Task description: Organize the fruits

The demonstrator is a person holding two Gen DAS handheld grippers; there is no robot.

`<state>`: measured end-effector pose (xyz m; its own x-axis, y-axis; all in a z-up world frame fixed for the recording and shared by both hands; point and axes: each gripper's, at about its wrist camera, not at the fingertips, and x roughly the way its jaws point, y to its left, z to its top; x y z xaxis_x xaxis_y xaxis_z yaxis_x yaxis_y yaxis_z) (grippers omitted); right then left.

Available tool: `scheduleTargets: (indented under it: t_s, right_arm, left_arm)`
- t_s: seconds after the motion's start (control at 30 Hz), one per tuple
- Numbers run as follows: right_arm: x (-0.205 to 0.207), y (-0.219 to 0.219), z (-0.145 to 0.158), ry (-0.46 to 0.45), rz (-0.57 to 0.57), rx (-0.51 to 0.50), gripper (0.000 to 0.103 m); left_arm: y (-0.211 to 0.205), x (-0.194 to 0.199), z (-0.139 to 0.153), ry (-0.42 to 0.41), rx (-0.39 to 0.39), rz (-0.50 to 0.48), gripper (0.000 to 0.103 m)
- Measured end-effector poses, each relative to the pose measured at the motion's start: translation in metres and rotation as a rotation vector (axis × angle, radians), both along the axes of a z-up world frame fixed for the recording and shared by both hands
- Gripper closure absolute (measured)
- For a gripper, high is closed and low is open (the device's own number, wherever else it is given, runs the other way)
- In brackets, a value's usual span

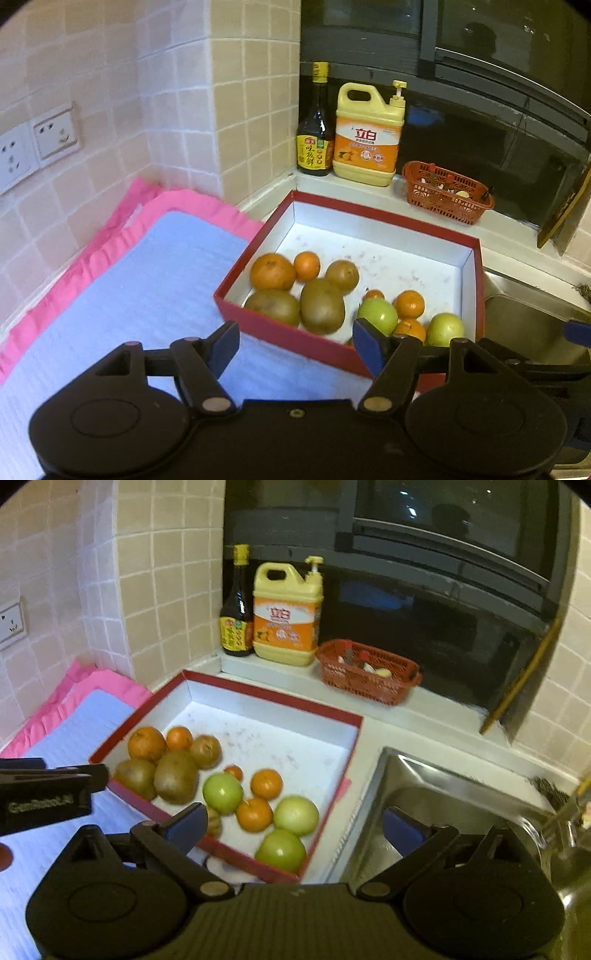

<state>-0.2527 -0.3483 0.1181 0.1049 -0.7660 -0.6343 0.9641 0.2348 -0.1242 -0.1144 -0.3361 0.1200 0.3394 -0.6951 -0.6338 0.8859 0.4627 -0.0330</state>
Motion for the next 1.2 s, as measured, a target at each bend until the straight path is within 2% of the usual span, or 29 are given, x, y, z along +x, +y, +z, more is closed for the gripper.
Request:
scheduleTargets:
  t_s: [0.1,0.23,0.47,0.77,1.2]
  right_arm:
    - [-0.006,0.004,-0.004,0.0,-0.015,0.013,0.001]
    - [-0.009,0.008,-0.002,0.005,-0.028,0.0,0.001]
    - [-0.009,0.003,-0.002,0.011,-0.039,-0.001,0.001]
    - [-0.005,0.0,-0.005,0.024,-0.045,0.005,0.001]
    - [-0.002,0.001,-0.003,0.041,-0.033,-0.003,0.001]
  left_arm:
    - [0.002,-0.003,-0.006,0.016,0.01,-0.006,0.023]
    - [0.001,-0.007,-0.01,-0.004,0.029,-0.007,0.023]
    - [0.0,-0.004,-0.009,0.009,0.029,-0.021,0.023]
    - [0.004,0.0,-0.004,-0.021,0.014,-0.026,0.023]
    - [0.004,0.001,-0.004,-0.002,0.017,-0.022,0.023]
